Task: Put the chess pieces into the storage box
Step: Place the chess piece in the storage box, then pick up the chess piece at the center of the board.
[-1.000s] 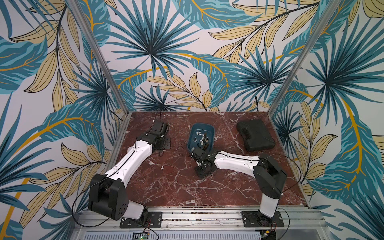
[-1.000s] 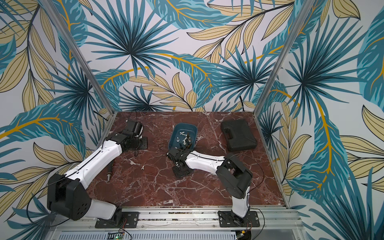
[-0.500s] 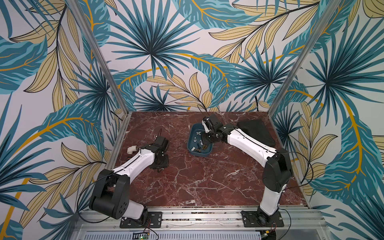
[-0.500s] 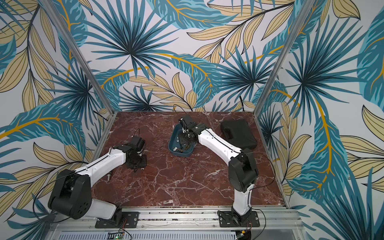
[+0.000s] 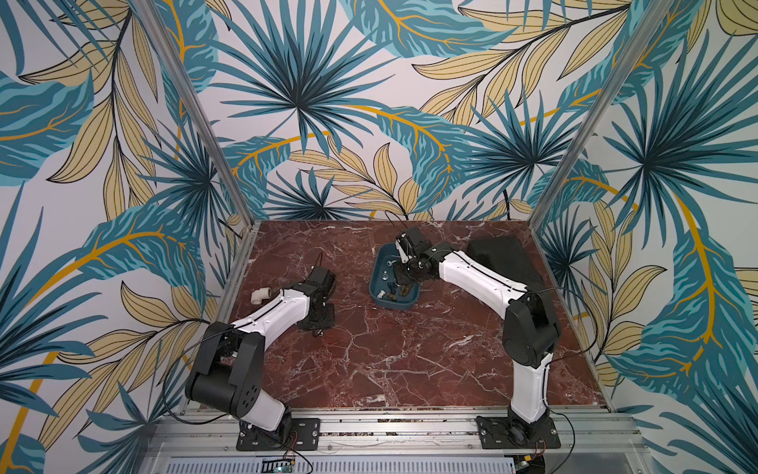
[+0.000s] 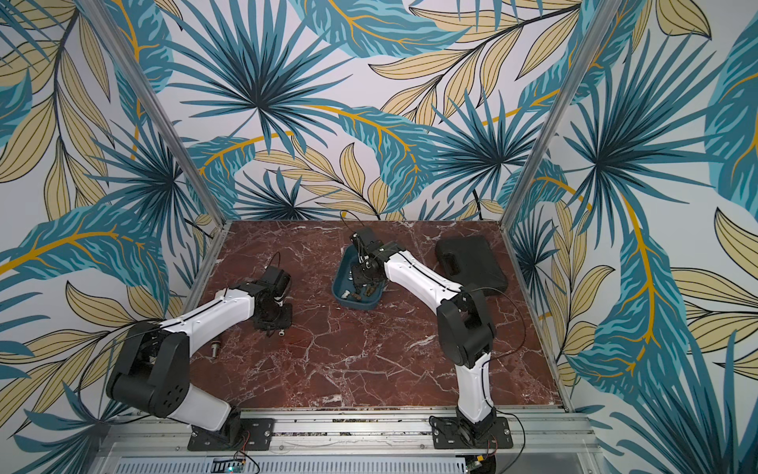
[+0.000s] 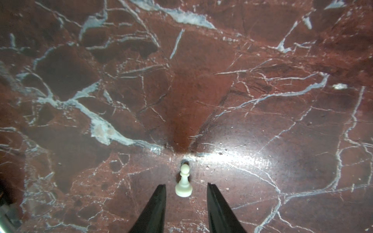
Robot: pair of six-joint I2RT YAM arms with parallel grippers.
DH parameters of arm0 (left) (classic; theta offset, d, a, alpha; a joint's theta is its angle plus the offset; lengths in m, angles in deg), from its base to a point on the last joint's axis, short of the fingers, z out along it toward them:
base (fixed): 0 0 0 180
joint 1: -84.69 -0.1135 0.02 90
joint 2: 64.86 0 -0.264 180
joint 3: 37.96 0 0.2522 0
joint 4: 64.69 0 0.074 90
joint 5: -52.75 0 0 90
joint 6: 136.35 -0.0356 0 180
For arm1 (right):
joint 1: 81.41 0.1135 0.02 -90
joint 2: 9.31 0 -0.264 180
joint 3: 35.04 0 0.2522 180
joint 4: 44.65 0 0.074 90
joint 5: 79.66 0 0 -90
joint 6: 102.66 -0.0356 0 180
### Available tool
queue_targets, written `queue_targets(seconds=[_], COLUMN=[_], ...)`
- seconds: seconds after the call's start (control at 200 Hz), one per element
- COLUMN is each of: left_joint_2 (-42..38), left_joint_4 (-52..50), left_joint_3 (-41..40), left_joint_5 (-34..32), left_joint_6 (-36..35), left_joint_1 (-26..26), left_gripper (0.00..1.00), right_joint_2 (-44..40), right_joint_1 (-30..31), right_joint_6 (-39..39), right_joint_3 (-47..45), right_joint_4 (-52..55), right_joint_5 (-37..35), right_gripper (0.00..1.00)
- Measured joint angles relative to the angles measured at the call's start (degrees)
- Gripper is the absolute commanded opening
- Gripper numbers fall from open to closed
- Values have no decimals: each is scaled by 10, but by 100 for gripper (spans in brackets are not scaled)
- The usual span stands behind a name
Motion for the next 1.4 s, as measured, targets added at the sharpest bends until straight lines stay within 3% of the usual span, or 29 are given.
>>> queue_targets(seconds=[0.421, 0.907, 1.067, 1.282, 1.402], left_joint_2=[45, 42, 19, 4, 23], left_joint_4=[7, 0, -16, -33, -32], left_joint_3=[0, -8, -5, 53, 142], left_joint_5=[-2, 7, 6, 17, 42], left_joint_6=[-4, -4, -3, -5, -9], left_joint_1=[0, 0, 0, 0, 5], left_gripper=[35, 2, 0, 1, 1], right_joint_2=[-47, -47, -47, -61, -78], right_joint_1=[0, -1, -3, -4, -7], right_joint_6=[0, 0, 0, 0, 0], right_joint_3=[-26, -26, -26, -39, -43], right_joint_4=[-15, -16, -17, -20, -20], right_joint_5=[-9, -16, -16, -20, -25], right_gripper=[35, 36, 36, 35, 36])
